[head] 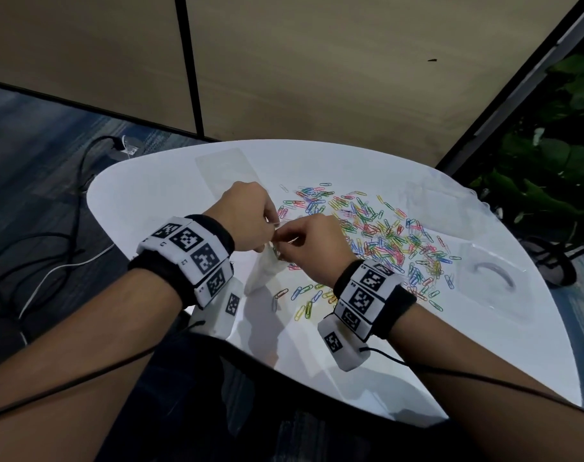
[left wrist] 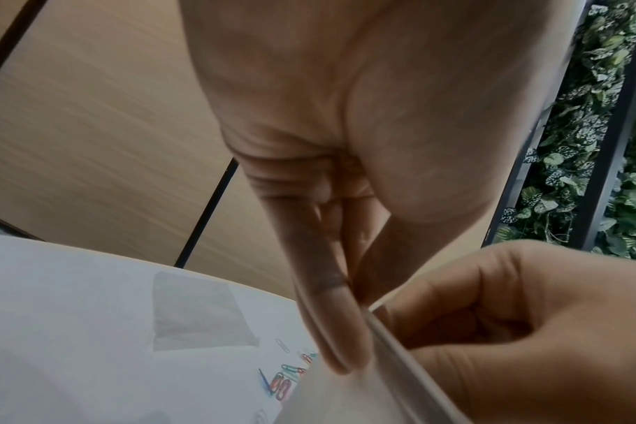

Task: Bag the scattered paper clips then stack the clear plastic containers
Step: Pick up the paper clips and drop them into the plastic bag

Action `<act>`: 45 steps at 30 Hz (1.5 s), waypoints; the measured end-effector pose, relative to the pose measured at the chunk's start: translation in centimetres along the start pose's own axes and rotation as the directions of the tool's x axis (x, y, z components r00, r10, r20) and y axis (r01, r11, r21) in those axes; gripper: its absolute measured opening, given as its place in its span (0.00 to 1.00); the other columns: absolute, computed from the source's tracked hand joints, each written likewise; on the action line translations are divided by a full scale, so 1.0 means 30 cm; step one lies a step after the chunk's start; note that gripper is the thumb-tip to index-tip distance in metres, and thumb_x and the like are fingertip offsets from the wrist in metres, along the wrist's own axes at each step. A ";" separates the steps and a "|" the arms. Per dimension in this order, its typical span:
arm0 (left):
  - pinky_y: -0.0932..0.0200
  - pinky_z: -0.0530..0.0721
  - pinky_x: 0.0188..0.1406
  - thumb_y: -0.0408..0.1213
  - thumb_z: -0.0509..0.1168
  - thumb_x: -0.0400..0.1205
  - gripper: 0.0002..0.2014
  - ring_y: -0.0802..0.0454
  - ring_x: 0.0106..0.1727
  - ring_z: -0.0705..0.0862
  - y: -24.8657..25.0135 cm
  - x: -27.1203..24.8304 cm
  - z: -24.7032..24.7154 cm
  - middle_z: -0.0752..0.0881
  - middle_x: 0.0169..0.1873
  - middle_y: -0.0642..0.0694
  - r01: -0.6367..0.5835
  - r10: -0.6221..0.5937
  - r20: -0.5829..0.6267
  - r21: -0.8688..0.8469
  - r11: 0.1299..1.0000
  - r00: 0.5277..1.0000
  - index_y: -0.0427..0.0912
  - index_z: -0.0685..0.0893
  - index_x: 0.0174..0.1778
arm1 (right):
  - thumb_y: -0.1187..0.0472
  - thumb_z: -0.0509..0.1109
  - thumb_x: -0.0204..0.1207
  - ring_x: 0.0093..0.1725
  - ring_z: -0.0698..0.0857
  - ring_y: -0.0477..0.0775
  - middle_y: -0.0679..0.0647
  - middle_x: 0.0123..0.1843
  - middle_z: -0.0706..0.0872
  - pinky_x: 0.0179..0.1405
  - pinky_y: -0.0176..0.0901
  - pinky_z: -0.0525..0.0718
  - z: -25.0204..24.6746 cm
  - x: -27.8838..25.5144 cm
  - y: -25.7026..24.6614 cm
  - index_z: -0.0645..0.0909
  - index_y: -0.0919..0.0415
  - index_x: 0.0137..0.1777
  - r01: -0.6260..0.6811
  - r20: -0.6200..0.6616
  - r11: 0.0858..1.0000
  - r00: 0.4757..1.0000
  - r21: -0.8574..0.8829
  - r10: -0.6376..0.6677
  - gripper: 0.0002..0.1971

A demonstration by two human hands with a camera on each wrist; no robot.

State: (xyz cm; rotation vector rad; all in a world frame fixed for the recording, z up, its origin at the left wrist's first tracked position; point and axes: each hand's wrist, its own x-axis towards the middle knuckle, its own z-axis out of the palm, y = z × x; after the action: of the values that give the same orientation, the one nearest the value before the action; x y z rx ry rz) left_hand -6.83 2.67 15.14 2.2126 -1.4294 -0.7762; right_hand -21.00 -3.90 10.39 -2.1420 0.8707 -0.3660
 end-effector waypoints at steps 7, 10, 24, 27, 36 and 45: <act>0.62 0.88 0.32 0.28 0.65 0.80 0.10 0.49 0.32 0.93 -0.013 0.006 -0.006 0.85 0.30 0.53 0.061 -0.062 -0.048 -0.020 0.998 0.997 0.39 0.93 0.48 | 0.64 0.73 0.74 0.39 0.91 0.48 0.50 0.40 0.93 0.47 0.47 0.91 -0.044 0.000 0.014 0.92 0.55 0.46 0.024 -0.031 0.998 0.999 0.057 -0.022 0.07; 0.60 0.89 0.36 0.27 0.64 0.79 0.11 0.52 0.29 0.92 -0.034 0.011 -0.020 0.88 0.32 0.49 0.110 -0.112 -0.104 -0.027 0.994 0.988 0.38 0.92 0.46 | 0.65 0.73 0.74 0.40 0.91 0.50 0.51 0.40 0.93 0.44 0.53 0.92 -0.054 -0.022 0.057 0.91 0.58 0.46 -0.011 -0.133 0.983 0.990 0.185 0.036 0.06; 0.65 0.84 0.28 0.28 0.64 0.81 0.11 0.53 0.26 0.91 -0.044 0.016 -0.023 0.90 0.37 0.46 0.115 -0.116 -0.066 -0.011 0.993 0.991 0.40 0.92 0.50 | 0.53 0.53 0.86 0.85 0.52 0.71 0.57 0.88 0.46 0.77 0.76 0.60 0.091 -0.214 0.443 0.48 0.50 0.86 0.321 0.377 0.507 0.926 -0.800 0.008 0.30; 0.64 0.86 0.29 0.28 0.63 0.80 0.12 0.51 0.28 0.92 -0.033 0.016 -0.019 0.91 0.38 0.45 0.106 -0.106 -0.046 0.000 0.994 0.993 0.39 0.92 0.50 | 0.50 0.48 0.88 0.84 0.49 0.75 0.58 0.88 0.41 0.76 0.74 0.63 0.044 -0.197 0.493 0.44 0.44 0.85 0.088 0.237 0.552 0.950 -0.829 0.204 0.28; 0.64 0.86 0.29 0.29 0.65 0.80 0.10 0.51 0.28 0.92 -0.015 0.029 -0.003 0.89 0.34 0.47 0.114 -0.113 -0.022 0.016 0.993 0.993 0.41 0.92 0.48 | 0.73 0.64 0.76 0.40 0.82 0.59 0.58 0.45 0.83 0.34 0.43 0.73 0.014 -0.099 0.471 0.84 0.62 0.45 0.067 0.178 0.663 0.979 -0.746 0.102 0.09; 0.59 0.90 0.36 0.27 0.65 0.80 0.11 0.48 0.31 0.93 0.006 0.025 -0.001 0.87 0.31 0.49 0.098 -0.098 -0.009 0.033 0.995 0.995 0.40 0.92 0.48 | 0.71 0.78 0.71 0.42 0.93 0.59 0.62 0.43 0.93 0.51 0.52 0.91 -0.219 -0.028 0.345 0.91 0.62 0.47 -0.439 -0.116 0.832 0.858 0.340 0.501 0.07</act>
State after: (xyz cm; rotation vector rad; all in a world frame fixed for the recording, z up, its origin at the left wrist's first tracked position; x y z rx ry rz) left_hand -6.69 1.91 15.10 2.3229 -1.3485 -0.7814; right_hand -29.77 -11.78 6.91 -1.5559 1.3327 -0.4293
